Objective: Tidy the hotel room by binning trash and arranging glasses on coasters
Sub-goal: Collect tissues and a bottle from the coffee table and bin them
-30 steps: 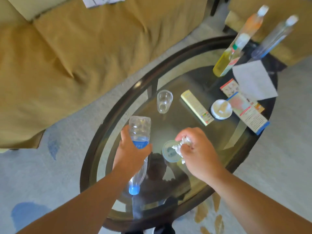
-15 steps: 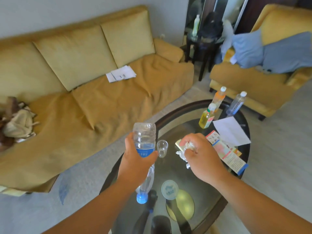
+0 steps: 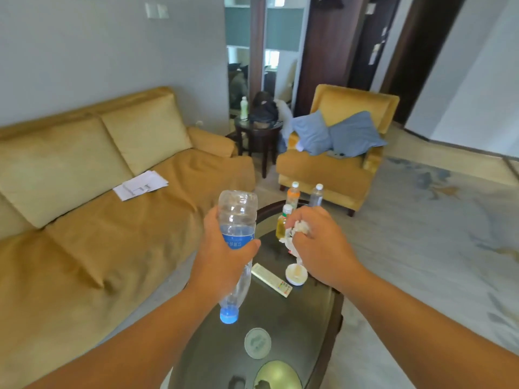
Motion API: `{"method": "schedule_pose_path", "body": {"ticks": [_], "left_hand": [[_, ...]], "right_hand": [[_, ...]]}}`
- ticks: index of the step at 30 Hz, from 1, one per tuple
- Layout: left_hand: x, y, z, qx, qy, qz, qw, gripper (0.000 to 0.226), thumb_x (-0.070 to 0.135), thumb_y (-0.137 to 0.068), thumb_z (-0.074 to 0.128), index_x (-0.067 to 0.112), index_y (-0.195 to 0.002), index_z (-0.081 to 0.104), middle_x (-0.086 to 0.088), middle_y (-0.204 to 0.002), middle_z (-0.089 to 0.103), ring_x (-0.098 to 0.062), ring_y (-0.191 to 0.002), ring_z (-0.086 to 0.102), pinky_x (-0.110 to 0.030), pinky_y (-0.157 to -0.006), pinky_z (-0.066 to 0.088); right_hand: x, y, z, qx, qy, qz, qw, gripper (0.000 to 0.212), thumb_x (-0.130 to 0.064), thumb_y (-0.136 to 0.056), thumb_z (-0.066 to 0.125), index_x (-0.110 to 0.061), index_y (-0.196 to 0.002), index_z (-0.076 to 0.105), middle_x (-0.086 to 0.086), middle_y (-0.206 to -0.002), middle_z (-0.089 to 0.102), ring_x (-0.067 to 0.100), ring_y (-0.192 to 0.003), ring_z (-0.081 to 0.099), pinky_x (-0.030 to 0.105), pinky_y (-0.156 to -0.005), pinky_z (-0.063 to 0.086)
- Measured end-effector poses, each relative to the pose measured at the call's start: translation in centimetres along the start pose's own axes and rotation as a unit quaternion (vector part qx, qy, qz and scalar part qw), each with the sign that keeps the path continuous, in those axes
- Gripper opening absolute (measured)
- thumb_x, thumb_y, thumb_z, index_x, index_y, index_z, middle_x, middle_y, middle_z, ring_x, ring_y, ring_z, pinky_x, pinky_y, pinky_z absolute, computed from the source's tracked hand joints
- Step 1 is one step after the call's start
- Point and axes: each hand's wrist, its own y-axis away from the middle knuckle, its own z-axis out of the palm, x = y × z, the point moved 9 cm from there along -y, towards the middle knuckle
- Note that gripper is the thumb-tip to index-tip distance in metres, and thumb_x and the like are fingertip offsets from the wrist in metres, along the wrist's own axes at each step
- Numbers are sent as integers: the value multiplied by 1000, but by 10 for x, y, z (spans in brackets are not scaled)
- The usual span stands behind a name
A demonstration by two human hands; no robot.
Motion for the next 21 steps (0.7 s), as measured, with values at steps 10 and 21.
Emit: {"method": "schedule_pose_path", "body": {"ticks": [10, 21], "left_hand": [[84, 46, 49, -124, 49, 73, 988, 75, 35, -70, 80, 53, -120, 27, 31, -103, 55, 10, -87, 59, -15, -65, 47], [204, 158, 171, -263, 118, 153, 945, 71, 22, -76, 78, 42, -125, 30, 22, -104, 53, 15, -83, 57, -5, -56, 44]], "right_hand": [[-34, 94, -94, 123, 102, 36, 986, 32, -11, -86, 49, -43, -79, 50, -23, -94, 43, -12, -84, 47, 11, -55, 35], [-20, 247, -239, 259, 150, 92, 950, 29, -10, -85, 49, -39, -83, 54, -15, -99, 47, -2, -85, 50, 10, -62, 40]]}}
